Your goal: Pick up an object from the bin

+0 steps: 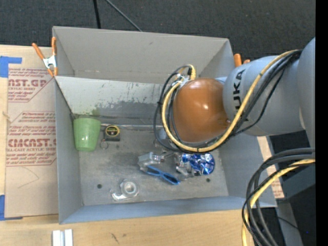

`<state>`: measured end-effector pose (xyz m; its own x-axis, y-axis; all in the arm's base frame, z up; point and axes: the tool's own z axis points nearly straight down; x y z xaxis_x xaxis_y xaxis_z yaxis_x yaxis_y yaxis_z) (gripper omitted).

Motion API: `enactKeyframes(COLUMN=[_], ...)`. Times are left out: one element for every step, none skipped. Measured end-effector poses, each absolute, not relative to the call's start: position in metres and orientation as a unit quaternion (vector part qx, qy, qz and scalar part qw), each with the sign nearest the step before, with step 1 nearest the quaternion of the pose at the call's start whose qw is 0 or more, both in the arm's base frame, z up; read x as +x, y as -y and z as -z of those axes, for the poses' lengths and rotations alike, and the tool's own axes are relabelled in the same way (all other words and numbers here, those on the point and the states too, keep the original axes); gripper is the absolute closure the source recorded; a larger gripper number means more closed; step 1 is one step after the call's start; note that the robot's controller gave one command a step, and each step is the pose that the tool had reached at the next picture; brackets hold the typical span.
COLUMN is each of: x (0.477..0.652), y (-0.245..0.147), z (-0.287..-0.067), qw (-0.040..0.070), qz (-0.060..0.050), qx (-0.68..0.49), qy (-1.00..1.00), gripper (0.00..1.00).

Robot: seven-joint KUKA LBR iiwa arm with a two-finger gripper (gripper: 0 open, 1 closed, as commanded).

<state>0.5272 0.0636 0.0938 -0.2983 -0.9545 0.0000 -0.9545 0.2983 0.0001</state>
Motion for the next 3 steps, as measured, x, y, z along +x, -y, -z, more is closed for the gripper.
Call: enactKeyframes(x=[0.553,0.554,0.523], y=[-0.048,-0.050,-0.073], z=[-0.069,-0.071,-0.189], qw=[-0.001,-0.002,-0.004], qz=[0.001,0.001,-0.001], qx=[0.665,0.665,0.667], qy=[0.747,0.747,0.745], gripper=[0.00,1.00,1.00])
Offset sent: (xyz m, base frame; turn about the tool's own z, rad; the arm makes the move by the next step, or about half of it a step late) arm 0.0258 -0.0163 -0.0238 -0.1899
